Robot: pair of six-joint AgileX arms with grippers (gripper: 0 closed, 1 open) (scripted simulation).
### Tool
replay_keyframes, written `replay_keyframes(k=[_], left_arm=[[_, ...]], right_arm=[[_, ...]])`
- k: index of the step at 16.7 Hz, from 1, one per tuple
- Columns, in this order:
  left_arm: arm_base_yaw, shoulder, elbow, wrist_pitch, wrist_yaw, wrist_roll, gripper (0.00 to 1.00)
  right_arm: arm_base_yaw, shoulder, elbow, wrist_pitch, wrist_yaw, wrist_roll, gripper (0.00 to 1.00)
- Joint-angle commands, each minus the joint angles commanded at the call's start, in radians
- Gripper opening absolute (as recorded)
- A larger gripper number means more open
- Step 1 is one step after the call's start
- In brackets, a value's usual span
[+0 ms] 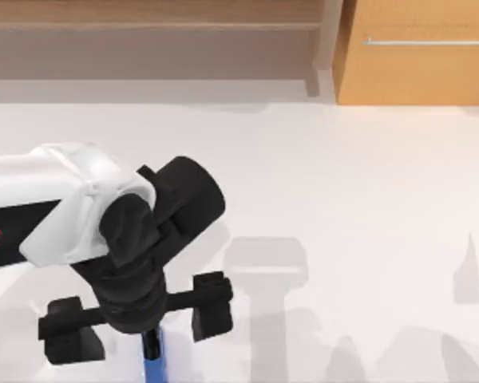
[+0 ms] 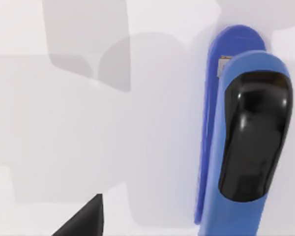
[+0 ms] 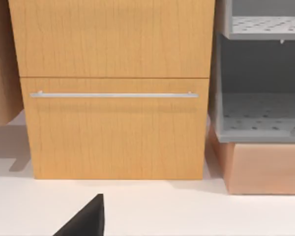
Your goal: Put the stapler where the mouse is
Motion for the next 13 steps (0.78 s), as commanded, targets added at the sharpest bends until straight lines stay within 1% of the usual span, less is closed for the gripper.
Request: replay_keyframes(k=[4,9,13], left_arm=[[0.003,0.008,-0.015,0.019,0.000,0.002,1.00],[0.002,0.087,-0.095,0.189,0.000,0.003,1.00],[0.002,0.106,-0.114,0.220,0.000,0.004,1.00]], right_arm=[[0.000,0.000,0.000,0.000,0.000,0.000,1.00],[0.000,0.000,0.000,0.000,0.000,0.000,1.00],[0.000,0.000,0.000,0.000,0.000,0.000,1.00]])
